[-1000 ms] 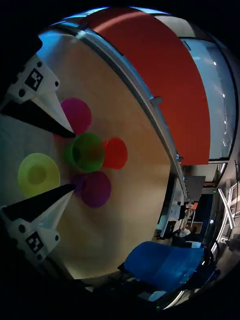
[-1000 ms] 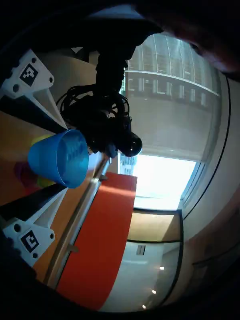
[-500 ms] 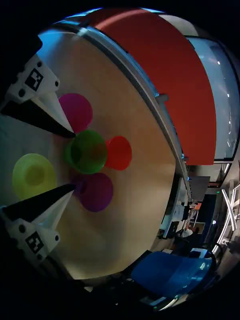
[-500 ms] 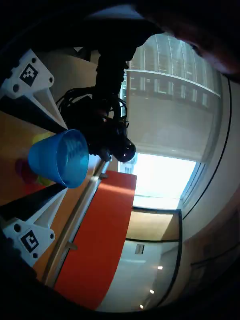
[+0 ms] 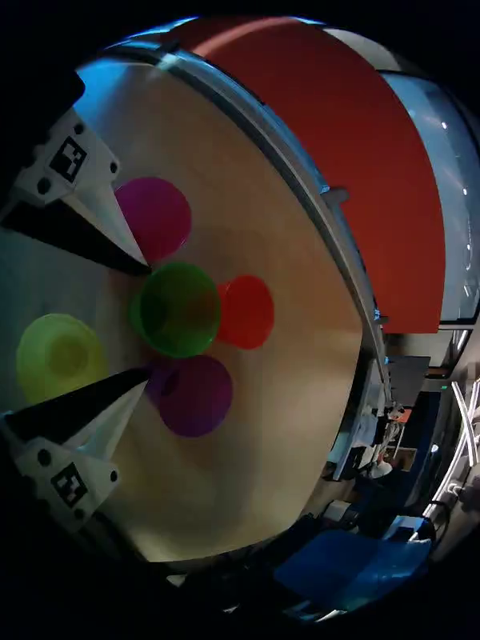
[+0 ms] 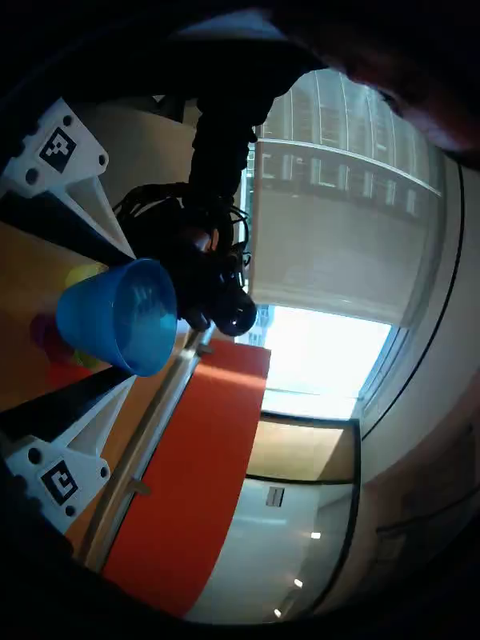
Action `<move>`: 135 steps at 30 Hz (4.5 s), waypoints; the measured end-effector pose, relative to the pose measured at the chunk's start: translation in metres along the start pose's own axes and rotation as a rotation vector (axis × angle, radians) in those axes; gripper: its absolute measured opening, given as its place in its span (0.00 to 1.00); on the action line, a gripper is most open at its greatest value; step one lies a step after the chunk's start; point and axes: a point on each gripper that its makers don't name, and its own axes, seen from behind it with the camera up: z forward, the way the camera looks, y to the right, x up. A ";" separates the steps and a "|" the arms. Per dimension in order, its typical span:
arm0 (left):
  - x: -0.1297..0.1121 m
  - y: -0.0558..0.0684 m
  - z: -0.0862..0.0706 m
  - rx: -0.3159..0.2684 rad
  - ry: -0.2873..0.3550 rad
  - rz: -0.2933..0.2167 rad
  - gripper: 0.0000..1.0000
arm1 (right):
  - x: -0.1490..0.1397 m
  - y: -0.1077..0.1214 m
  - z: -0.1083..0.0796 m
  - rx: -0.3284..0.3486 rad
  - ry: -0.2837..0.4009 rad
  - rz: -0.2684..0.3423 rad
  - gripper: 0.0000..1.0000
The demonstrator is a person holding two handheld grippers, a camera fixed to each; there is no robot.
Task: Pour water
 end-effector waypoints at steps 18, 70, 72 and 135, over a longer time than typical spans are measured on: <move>0.002 -0.004 0.015 -0.001 -0.030 -0.014 0.85 | -0.005 0.004 -0.006 -0.009 -0.004 0.004 0.88; 0.021 -0.016 0.045 0.002 -0.008 -0.026 0.85 | -0.019 0.008 -0.004 -0.018 -0.021 0.019 0.89; 0.021 -0.016 0.046 0.003 -0.008 -0.026 0.85 | -0.019 0.009 -0.004 -0.019 -0.021 0.019 0.89; 0.043 -0.031 0.021 0.069 0.120 -0.035 0.84 | -0.010 0.000 -0.003 -0.016 -0.013 0.065 0.88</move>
